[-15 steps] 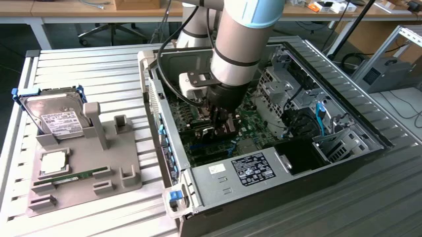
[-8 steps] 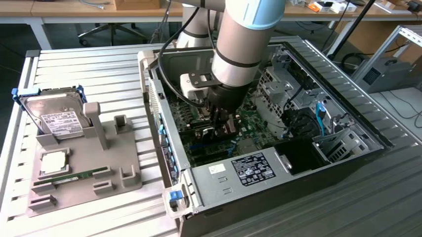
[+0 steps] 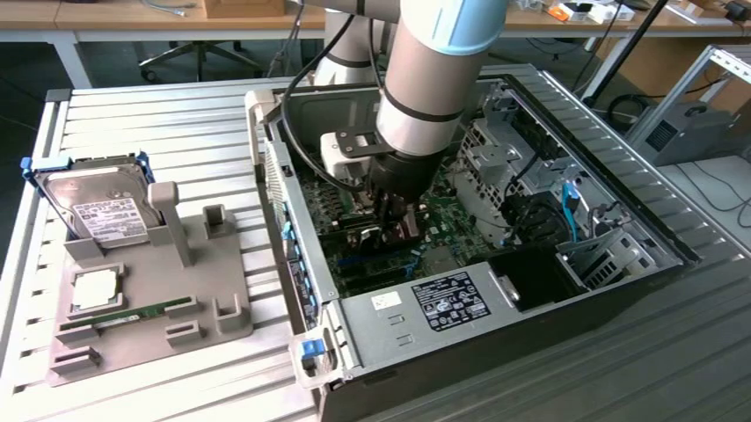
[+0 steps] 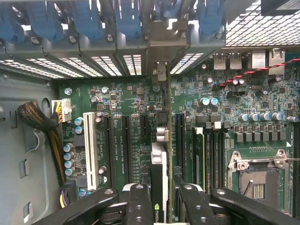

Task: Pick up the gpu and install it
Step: 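Insert the gpu into the slot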

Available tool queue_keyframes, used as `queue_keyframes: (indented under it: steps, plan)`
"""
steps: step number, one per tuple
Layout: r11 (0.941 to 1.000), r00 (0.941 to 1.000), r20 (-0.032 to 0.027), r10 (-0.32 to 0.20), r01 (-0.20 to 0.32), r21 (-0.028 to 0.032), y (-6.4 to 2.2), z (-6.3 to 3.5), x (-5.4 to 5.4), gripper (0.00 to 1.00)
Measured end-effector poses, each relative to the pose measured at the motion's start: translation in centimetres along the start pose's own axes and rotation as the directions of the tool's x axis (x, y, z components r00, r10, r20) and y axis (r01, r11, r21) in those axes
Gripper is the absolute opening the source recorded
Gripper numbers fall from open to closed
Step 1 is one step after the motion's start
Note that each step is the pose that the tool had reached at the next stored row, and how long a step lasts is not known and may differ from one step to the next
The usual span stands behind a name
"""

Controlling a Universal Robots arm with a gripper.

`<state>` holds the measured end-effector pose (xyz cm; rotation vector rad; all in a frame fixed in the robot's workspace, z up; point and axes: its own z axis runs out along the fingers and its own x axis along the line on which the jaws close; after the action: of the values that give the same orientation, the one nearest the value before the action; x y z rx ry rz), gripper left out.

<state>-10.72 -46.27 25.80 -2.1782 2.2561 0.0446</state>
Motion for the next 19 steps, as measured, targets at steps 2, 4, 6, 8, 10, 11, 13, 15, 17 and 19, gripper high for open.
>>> queue_keyframes:
  steps: [2,4,6,8,10,11,13,15,17,19]
  plan:
    - [1.0,1.0,0.0001,0.0,0.0,0.0001,0.0,-0.26,0.0,0.28]
    - [1.0,1.0,0.0,0.0,0.0,0.0,0.01,-0.56,-0.01,0.28]
    - [1.0,1.0,0.0001,0.0,0.0,0.0001,0.01,-0.61,-0.01,0.28]
    - [1.0,1.0,0.0007,0.0,0.0,0.0,0.01,-0.49,-0.01,0.28]
    - [1.0,1.0,0.0035,0.0,0.0,-0.0002,0.03,-0.46,-0.01,0.28]
    - [1.0,1.0,0.0047,0.0,0.0,-0.0001,0.03,-0.45,-0.01,0.28]
    - [1.0,1.0,0.0052,0.0,0.0,-0.0001,0.04,-0.44,-0.01,0.28]
    - [1.0,1.0,0.0054,0.0,0.0,-0.0001,0.04,-0.44,-0.01,0.28]
    - [1.0,0.9999,0.0112,0.0,0.0,-0.0004,0.04,-0.44,0.0,0.28]
    - [1.0,0.9998,0.0191,0.0,0.0,-0.0005,0.04,-0.44,-0.01,0.28]
